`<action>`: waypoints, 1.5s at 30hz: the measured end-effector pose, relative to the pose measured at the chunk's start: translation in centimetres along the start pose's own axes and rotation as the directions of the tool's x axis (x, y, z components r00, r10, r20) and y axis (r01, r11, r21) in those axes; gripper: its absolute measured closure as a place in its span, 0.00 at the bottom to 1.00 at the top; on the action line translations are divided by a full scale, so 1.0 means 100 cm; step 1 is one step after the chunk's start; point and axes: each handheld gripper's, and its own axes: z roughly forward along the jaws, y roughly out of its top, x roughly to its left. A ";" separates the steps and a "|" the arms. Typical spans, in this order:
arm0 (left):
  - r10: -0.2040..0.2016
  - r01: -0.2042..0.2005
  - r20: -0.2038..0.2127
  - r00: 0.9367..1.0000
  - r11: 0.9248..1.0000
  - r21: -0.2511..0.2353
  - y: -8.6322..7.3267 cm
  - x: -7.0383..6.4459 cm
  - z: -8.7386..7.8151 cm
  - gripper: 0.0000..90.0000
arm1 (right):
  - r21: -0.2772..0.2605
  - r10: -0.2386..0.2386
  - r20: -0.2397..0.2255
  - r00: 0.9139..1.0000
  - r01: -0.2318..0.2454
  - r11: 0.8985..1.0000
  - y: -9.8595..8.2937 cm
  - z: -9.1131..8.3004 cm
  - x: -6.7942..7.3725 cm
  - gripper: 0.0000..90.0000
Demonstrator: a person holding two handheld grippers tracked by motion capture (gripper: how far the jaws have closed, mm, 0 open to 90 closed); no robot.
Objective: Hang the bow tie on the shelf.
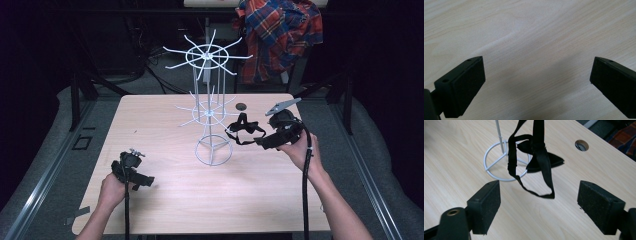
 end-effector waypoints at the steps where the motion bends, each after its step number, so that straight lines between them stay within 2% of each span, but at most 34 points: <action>1: 0.000 0.000 0.001 1.000 1.000 0.001 0.000 0.000 0.000 0.00 | 0.002 0.001 0.000 1.000 -0.001 1.000 -0.002 -0.001 0.000 0.17; 14: 0.003 -0.003 0.000 1.000 1.000 0.004 0.000 -0.001 0.000 0.00 | 0.030 0.017 -0.006 1.000 -0.017 0.999 -0.040 -0.008 0.002 0.12; 27: 0.006 -0.006 -0.005 1.000 1.000 0.009 0.001 -0.002 0.001 0.00 | 0.083 0.047 -0.021 0.999 -0.045 0.996 -0.083 0.001 0.002 0.07; 28: 0.006 -0.006 -0.005 1.000 1.000 0.010 0.001 -0.002 0.001 0.00 | 0.101 0.041 -0.012 0.999 -0.039 0.994 -0.086 0.002 0.002 0.07; 29: 0.006 -0.006 -0.005 1.000 1.000 0.010 0.001 -0.002 0.001 0.00 | 0.096 0.045 -0.011 0.999 -0.044 0.994 -0.089 0.003 0.002 0.07; 35: 0.010 -0.009 -0.004 1.000 1.000 0.012 0.001 -0.002 0.001 0.00 | 0.130 0.074 -0.013 0.997 -0.072 0.989 -0.105 0.013 -0.004 0.07; 36: 0.009 -0.009 -0.004 1.000 1.000 0.012 0.001 -0.002 0.001 0.00 | 0.126 0.093 -0.019 0.996 -0.089 0.988 -0.109 0.015 -0.003 0.07; 39: 0.018 -0.018 -0.002 1.000 1.000 0.011 0.001 -0.002 0.001 0.00 | 0.151 0.095 -0.025 0.995 -0.090 0.984 -0.116 0.022 -0.004 0.07; 42: 0.020 -0.020 0.001 1.000 1.000 0.009 0.001 -0.003 0.000 0.00 | 0.198 0.110 -0.030 0.993 -0.102 0.975 -0.124 0.033 -0.002 0.07; 45: 0.019 -0.019 0.000 1.000 1.000 0.000 0.001 -0.002 0.000 0.00 | 0.244 0.105 -0.044 0.994 -0.091 0.966 -0.131 0.044 -0.001 0.06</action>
